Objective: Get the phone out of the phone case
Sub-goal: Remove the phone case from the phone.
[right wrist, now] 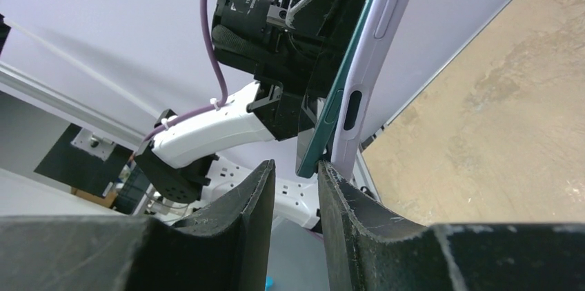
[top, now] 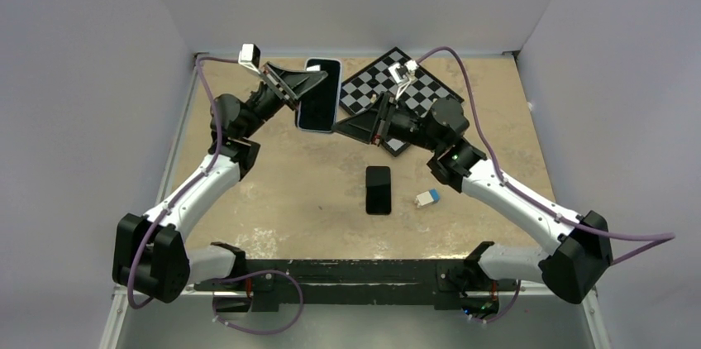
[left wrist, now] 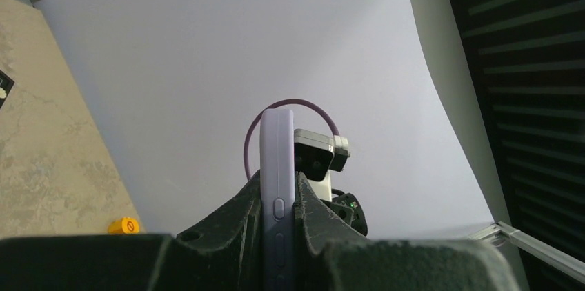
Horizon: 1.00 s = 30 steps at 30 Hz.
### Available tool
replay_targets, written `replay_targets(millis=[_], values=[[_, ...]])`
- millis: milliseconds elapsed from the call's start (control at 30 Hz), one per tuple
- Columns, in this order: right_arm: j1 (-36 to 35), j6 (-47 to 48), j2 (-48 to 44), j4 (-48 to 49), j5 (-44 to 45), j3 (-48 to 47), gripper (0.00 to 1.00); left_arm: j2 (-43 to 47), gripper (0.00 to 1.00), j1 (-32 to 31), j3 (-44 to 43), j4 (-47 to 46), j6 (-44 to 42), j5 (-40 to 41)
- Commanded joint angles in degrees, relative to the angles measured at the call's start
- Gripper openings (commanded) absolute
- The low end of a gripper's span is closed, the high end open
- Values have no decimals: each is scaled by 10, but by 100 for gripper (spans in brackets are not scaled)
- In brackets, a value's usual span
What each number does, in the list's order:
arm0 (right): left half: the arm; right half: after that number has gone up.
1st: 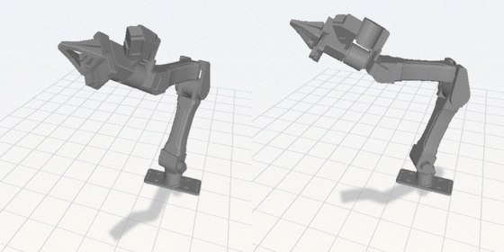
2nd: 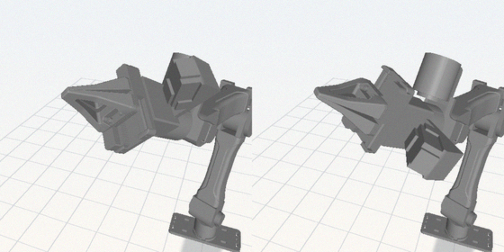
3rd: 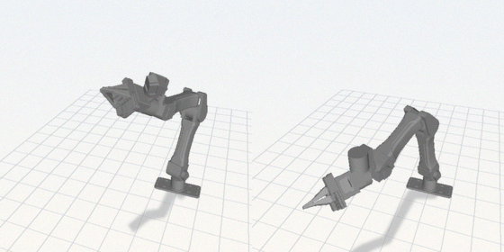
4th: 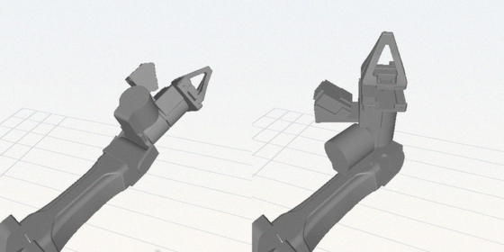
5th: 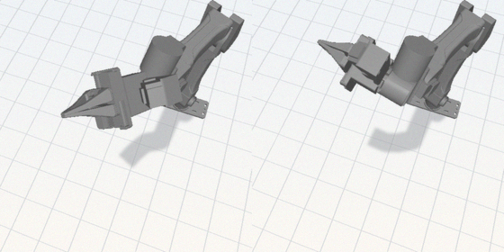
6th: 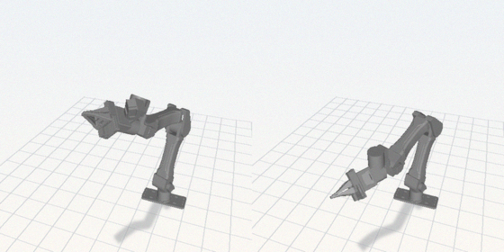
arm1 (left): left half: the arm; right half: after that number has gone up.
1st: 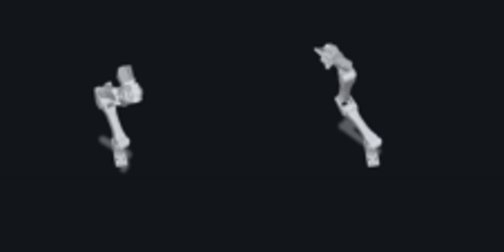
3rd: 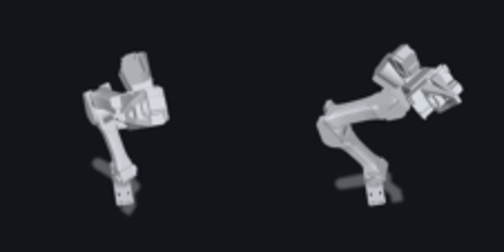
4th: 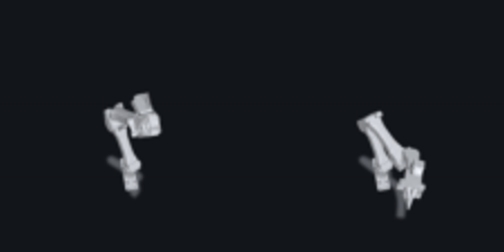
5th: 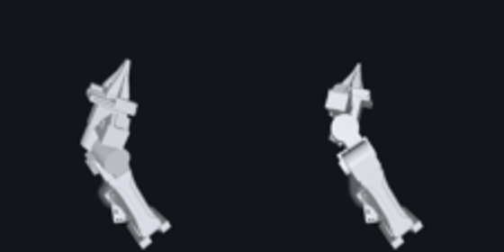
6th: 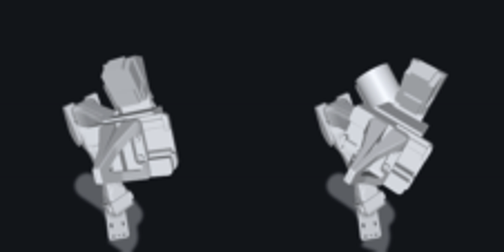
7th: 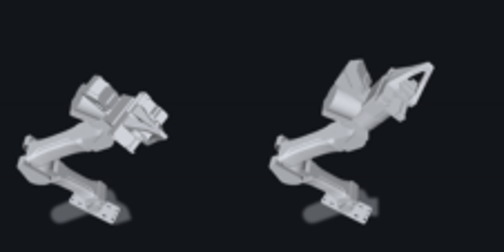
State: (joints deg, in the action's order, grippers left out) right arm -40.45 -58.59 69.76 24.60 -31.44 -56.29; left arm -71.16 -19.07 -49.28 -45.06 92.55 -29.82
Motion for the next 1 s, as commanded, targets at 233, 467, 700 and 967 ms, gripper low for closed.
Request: replay_targets(millis=[233, 467, 700, 967], values=[[-7, -17, 71, -7, 47, -24, 35, 39, 0, -22, -5, -97, 65, -3], [3, -30, 94, 55, 7, -47, 21, 41, 0, -25, -9, -78, 35, -56], [34, -74, 56, 121, -46, -23, 0, 53, 32, -5, 40, -80, -27, -129], [78, -189, 26, 228, -101, 23, 0, 95, 85, 20, 85, -102, -125, -213]])
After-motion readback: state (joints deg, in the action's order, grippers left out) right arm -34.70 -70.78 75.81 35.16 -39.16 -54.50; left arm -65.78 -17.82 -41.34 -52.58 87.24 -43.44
